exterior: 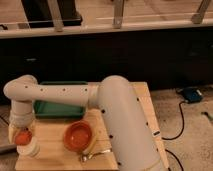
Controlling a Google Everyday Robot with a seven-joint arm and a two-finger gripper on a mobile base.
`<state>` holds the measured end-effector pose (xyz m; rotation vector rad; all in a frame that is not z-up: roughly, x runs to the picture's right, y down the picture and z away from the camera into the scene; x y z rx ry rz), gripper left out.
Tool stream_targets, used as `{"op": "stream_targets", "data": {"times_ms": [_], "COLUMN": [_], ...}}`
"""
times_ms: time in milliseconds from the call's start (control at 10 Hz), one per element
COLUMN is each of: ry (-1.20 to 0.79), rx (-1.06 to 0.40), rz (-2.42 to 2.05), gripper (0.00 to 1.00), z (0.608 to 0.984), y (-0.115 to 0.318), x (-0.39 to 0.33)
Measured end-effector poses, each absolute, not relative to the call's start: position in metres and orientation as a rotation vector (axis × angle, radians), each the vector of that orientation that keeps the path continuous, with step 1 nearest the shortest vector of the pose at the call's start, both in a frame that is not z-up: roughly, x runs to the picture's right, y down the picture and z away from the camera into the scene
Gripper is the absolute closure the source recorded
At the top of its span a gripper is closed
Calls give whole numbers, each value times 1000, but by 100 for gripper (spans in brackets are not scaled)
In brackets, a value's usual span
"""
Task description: Place apple in paper cup
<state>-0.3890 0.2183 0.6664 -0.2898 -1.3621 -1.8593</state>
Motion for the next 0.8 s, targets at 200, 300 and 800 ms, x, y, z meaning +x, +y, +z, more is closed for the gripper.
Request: {"op": "stream_targets", "data": {"times_ms": [200, 300, 800], "ry": [-1373, -1374, -1399], "rx": [-289, -291, -295], "rz": [-1858, -1859, -1860], "gripper": [45, 45, 45], "z": [666, 666, 665], "y": [218, 218, 218], "x": [-388, -388, -385]}}
